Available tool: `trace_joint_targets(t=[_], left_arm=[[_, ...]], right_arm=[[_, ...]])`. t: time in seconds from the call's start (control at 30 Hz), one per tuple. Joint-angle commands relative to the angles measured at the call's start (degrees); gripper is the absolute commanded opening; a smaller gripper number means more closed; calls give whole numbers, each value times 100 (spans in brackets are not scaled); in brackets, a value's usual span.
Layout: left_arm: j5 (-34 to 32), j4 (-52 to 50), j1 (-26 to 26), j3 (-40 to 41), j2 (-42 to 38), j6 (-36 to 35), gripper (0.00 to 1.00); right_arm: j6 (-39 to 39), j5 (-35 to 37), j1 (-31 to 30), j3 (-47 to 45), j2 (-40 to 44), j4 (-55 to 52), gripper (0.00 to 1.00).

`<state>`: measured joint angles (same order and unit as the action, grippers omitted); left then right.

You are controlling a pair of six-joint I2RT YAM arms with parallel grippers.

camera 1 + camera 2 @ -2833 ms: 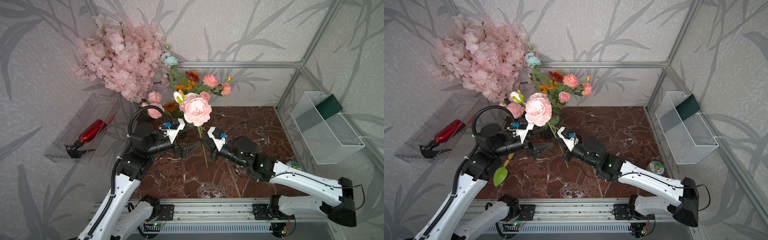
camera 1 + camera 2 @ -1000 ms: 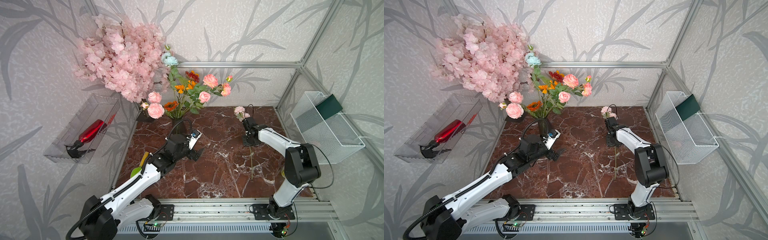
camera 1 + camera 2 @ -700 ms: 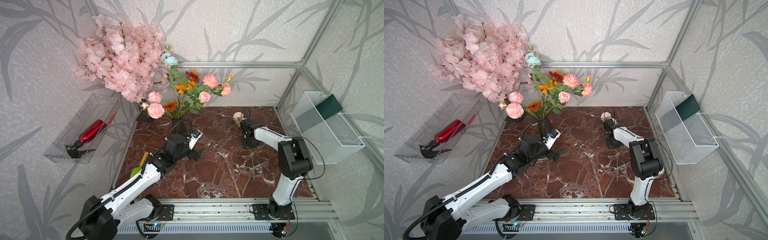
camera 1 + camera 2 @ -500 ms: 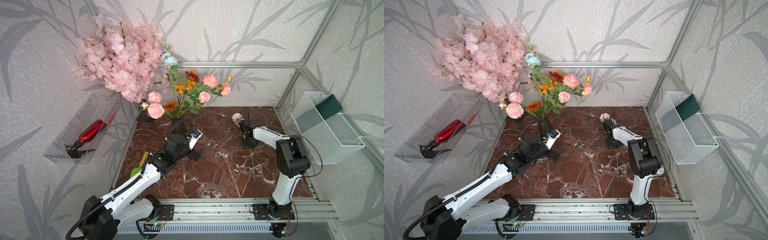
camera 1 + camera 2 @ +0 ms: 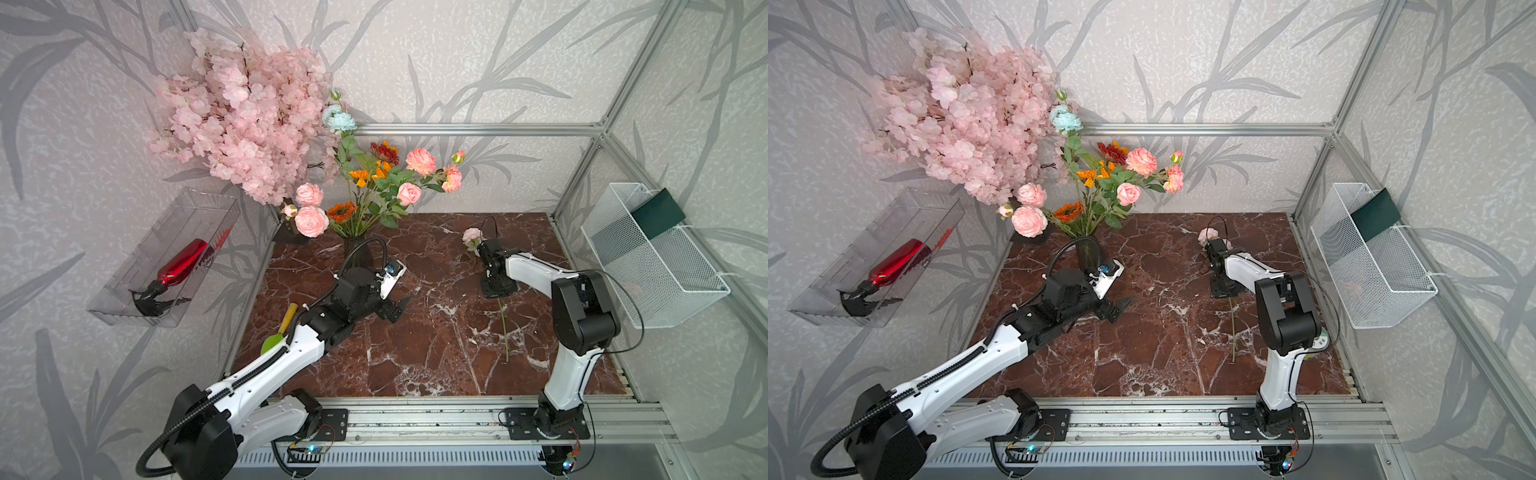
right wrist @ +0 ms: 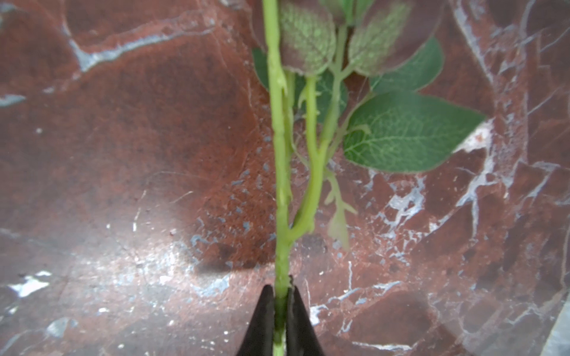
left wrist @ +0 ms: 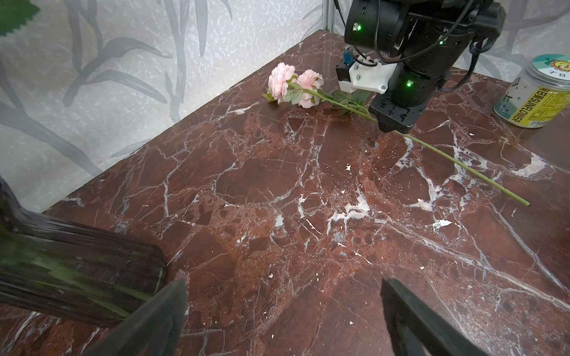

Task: Pick out pink flowers from the vase
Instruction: Place the flower at the center of the board.

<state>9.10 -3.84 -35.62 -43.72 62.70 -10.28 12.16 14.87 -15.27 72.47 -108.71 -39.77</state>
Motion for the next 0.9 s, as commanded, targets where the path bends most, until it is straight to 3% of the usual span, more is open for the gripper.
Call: trace_joint_targets(t=[0.0,0.23,0.4,0.67,0.87], left_arm=[[66,54,-29,-53,-97,30,99],[73,20,-27,-72,-179,7,99],[87,36,-24,-49,-188,60,99],[-199,-237,-24,-163,-206,86,99],[-577,-112,-25,-89,-266,269,93]], right_arm=[[54,-123,-5,-29,-62,56,14],[98,-263,-4,-90,-37,104,16],[137,-475,-11,-140,230,75,25],[120,-545,-90,-294,1509,44,48],[-17,-1109,-187,-488,2611,160,54]])
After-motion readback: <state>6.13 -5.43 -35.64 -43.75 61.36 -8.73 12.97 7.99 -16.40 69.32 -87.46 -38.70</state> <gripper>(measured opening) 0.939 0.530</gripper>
